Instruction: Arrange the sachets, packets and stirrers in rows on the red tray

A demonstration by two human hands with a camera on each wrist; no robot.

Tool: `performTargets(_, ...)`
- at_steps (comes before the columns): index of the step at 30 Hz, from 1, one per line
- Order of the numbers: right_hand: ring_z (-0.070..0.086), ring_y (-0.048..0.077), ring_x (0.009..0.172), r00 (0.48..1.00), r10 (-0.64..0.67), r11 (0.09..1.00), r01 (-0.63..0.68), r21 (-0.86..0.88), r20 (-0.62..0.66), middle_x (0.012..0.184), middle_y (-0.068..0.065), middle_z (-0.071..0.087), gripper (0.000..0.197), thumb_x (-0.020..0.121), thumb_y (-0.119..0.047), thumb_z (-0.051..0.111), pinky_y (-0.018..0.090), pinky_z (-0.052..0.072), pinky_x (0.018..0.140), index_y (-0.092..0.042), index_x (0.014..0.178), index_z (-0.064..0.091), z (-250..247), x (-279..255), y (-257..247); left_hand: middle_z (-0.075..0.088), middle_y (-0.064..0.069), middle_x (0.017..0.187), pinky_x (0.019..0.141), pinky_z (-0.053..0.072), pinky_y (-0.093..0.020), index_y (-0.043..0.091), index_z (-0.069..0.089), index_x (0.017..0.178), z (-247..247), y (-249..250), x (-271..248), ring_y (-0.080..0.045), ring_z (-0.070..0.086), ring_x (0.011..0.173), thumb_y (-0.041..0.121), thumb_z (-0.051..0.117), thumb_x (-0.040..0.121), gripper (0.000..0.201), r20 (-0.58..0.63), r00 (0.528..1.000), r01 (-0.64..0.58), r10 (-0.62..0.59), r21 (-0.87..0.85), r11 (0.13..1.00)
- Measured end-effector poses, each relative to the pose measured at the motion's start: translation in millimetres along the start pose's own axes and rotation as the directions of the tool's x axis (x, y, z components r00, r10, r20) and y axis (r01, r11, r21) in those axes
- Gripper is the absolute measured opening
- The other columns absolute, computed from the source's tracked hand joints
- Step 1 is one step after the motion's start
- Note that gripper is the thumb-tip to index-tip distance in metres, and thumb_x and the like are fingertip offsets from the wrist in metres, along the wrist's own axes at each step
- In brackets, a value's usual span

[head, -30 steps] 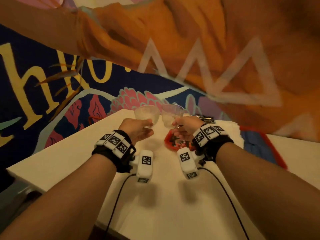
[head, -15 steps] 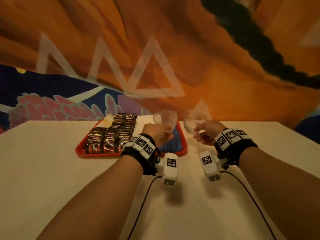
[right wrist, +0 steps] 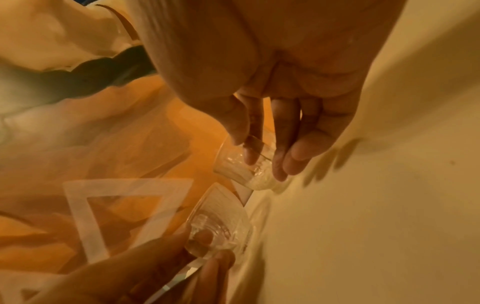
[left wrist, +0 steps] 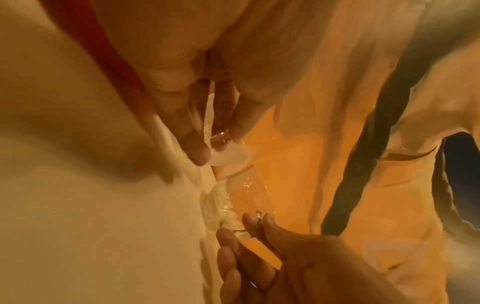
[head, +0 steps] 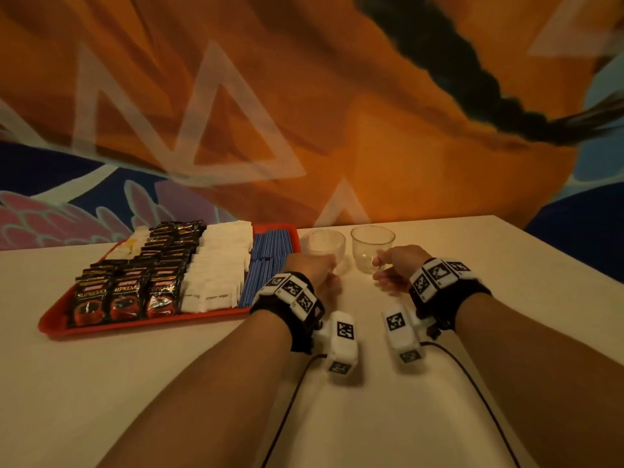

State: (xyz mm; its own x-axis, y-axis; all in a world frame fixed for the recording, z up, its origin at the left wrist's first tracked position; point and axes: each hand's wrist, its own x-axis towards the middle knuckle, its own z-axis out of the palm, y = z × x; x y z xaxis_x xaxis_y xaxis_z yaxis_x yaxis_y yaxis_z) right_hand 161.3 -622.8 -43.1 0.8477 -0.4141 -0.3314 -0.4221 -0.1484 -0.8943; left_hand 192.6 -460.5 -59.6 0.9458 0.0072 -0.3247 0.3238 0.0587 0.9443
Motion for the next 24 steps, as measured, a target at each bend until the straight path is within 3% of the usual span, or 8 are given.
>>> performTargets(4, 0.059, 0.022, 0.057, 1.000, -0.002, 1.000, 0.002, -0.009, 0.007, 0.075, 0.013, 0.069, 0.025, 0.099, -0.027, 0.054, 0.027, 0.048, 0.056, -0.009, 0.088, 0.066, -0.8, 9.2, 0.7, 0.073, -0.011, 0.064, 0.071, 0.063, -0.043, -0.003, 0.060, 0.115, 7.3, 0.3, 10.1, -0.022, 0.072, 0.057, 0.007, 0.073, 0.078, 0.041, -0.040, 0.999, -0.003, 0.005, 0.049, 0.999)
performTargets(11, 0.050, 0.021, 0.059, 0.999, -0.008, 1.000, 0.007, 0.013, 0.033, 0.074, 0.011, 0.060, 0.026, 0.102, -0.029, 0.047, 0.028, 0.040, 0.056, -0.011, 0.088, 0.060, 0.7, 14.2, -1.3, 0.073, -0.017, 0.084, 0.079, 0.061, -0.049, -0.004, 0.062, 0.111, 11.7, -1.3, 37.6, -0.031, 0.073, 0.079, 0.015, 0.072, 0.061, 0.054, -0.057, 0.998, -0.025, 0.030, 0.088, 0.996)
performTargets(16, 0.050, 0.021, 0.060, 0.999, -0.042, 0.999, 0.042, 0.018, 0.023, 0.079, 0.014, 0.061, 0.028, 0.103, -0.030, 0.049, 0.026, 0.041, 0.054, -0.007, 0.090, 0.059, 0.3, 17.8, 1.3, 0.070, -0.015, 0.080, 0.081, 0.062, -0.046, 0.004, 0.051, 0.086, 10.5, 1.7, 24.9, -0.028, 0.072, 0.075, 0.013, 0.068, 0.088, 0.019, -0.072, 0.997, -0.030, 0.035, 0.083, 0.996)
performTargets(21, 0.055, 0.024, 0.067, 0.998, -0.064, 0.998, 0.064, 0.010, 0.008, 0.083, 0.014, 0.064, 0.035, 0.103, -0.034, 0.050, 0.030, 0.045, 0.057, -0.004, 0.086, 0.056, -0.9, 21.3, 5.6, 0.068, -0.017, 0.088, 0.080, 0.062, -0.045, 0.009, 0.047, 0.079, 9.5, -0.2, 29.0, -0.031, 0.071, 0.080, 0.016, 0.067, 0.092, 0.025, -0.052, 0.998, -0.027, 0.030, 0.072, 0.997)
performTargets(24, 0.059, 0.024, 0.068, 0.997, -0.074, 0.997, 0.074, -0.002, -0.004, 0.087, 0.015, 0.069, 0.038, 0.100, -0.039, 0.054, 0.032, 0.049, 0.060, -0.003, 0.090, 0.059, -2.2, 23.5, 9.5, 0.070, -0.017, 0.089, 0.079, 0.062, -0.045, 0.007, 0.049, 0.086, 8.2, -2.5, 30.5, -0.031, 0.073, 0.078, 0.024, 0.069, 0.091, 0.027, -0.036, 0.999, -0.029, 0.033, 0.112, 0.993)
